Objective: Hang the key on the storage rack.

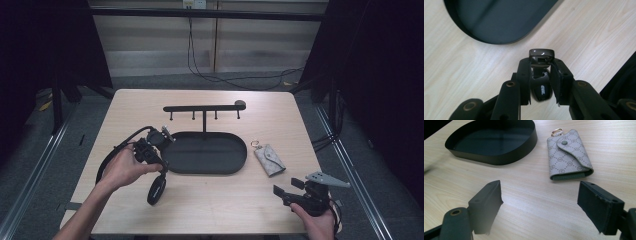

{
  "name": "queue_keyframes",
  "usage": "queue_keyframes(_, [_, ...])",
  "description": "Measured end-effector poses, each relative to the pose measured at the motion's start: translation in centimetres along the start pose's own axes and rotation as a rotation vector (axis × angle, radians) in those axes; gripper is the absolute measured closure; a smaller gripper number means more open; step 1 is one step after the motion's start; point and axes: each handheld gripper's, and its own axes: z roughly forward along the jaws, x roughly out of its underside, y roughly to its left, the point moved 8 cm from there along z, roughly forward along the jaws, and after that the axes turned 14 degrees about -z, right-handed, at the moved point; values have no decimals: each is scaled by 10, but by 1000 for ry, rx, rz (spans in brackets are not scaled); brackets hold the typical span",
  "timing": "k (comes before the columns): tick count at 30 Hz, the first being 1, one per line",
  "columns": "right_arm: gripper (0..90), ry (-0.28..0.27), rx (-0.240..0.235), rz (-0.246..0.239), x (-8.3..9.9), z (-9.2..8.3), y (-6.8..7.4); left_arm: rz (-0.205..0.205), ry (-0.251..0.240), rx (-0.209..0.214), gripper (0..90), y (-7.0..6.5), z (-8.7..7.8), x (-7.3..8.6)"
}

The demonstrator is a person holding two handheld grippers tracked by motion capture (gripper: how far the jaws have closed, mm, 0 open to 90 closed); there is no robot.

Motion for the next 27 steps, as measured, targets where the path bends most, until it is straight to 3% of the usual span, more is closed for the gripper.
queue_keyframes(10, [192, 2, -1, 1, 0, 0, 0, -2, -20, -18, 708, 4, -22, -2])
queue_keyframes(27, [192, 5, 0, 3, 1, 0, 0, -7, -29, -29, 710, 7, -38, -4])
